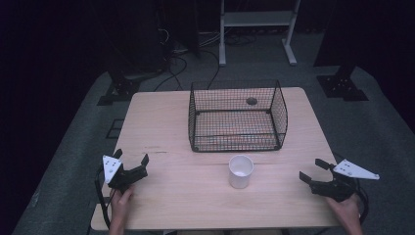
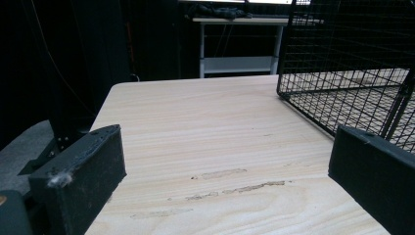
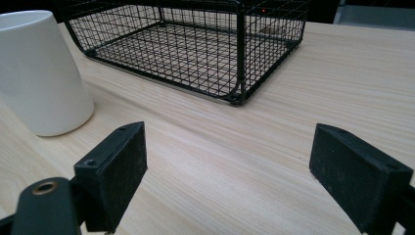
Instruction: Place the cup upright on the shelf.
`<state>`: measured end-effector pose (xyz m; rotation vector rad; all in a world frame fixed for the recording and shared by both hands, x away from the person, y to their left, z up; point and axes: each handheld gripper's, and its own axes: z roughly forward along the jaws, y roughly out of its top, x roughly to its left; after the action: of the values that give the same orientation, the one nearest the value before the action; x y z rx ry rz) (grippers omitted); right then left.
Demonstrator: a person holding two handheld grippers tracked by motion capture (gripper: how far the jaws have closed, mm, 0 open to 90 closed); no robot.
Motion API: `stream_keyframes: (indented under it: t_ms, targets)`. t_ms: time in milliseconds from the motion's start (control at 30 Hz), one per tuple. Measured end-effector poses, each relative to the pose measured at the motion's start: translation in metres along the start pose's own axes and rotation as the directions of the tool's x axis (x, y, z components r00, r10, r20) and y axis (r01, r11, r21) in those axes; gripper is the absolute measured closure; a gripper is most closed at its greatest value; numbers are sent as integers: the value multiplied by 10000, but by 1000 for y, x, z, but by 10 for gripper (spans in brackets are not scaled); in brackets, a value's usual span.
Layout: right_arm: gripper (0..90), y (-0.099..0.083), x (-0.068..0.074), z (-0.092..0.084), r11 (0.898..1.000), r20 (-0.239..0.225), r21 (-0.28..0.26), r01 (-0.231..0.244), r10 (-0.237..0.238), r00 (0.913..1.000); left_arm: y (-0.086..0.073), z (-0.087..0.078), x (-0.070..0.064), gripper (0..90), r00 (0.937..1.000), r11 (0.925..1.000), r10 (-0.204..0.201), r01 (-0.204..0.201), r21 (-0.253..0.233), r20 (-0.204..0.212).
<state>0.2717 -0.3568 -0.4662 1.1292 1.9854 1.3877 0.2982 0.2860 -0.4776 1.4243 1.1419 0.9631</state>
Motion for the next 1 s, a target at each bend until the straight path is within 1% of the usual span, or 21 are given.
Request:
stream_keyframes:
  t_ms: [167, 267, 467, 500, 633, 733, 900, 933, 1000]
  targets:
    - [132, 1, -1, 1, 10000, -88, 11, -30, 30, 10000, 0, 0, 0, 0, 10000, 10000, 11, -11, 11, 2]
    - [132, 4, 1, 3, 9999, -138, 123, 93, -91, 9999, 0, 0, 0, 0, 10000, 10000, 12, -12, 13, 6]
    - [131, 10, 5, 5, 9996, -242, 176, 243, -238, 9994, 0, 0, 0, 0, 10000, 10000, -8, 8, 0, 29]
    - [131, 13, 7, 5, 9993, -261, 212, 294, -288, 9992, 0, 0, 0, 0, 10000, 10000, -14, 14, -5, 33]
    - [131, 16, 10, 7, 9994, -402, 183, 294, -286, 9988, 0, 0, 0, 0, 10000, 10000, -5, 5, 1, 32]
    - [130, 20, 12, 8, 9988, -458, 271, 408, -395, 9982, 0, 0, 0, 0, 10000, 10000, 1, -1, -9, 41]
    - [128, 24, 13, 6, 9991, -560, 227, 365, -352, 9978, 0, 0, 0, 0, 10000, 10000, -3, 3, -7, 41]
    - [128, 25, 13, 6, 9987, -559, 228, 452, -438, 9975, 0, 0, 0, 0, 10000, 10000, 3, -3, -6, 40]
    - [128, 26, 14, 6, 9986, -571, 242, 465, -451, 9973, 0, 0, 0, 0, 10000, 10000, 3, -3, -8, 40]
